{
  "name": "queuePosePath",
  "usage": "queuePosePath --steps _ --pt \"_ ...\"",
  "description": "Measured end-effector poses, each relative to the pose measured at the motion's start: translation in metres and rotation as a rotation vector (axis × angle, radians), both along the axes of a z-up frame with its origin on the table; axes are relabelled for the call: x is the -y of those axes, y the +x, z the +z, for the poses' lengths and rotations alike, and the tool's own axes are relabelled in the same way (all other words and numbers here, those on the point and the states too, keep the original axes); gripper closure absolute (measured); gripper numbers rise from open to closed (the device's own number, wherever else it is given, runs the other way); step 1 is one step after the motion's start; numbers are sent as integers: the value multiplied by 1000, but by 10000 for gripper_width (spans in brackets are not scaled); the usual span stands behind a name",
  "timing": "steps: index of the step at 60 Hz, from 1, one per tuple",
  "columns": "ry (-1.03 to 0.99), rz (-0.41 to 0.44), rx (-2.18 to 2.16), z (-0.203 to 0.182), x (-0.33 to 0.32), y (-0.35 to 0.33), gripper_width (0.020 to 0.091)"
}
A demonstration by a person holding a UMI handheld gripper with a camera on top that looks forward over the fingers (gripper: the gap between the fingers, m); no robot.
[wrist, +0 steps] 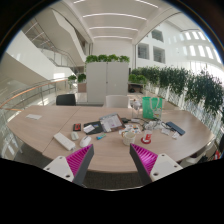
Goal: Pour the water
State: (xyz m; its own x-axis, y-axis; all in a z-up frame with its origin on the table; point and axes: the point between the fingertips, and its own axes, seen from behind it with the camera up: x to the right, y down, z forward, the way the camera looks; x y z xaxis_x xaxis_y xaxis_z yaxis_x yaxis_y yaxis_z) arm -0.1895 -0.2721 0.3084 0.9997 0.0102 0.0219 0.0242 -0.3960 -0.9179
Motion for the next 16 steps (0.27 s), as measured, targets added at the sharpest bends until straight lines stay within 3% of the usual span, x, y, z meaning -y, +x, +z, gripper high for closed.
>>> queuePosePath --steps 16 --pt "2 16 -43 -3 4 47 282"
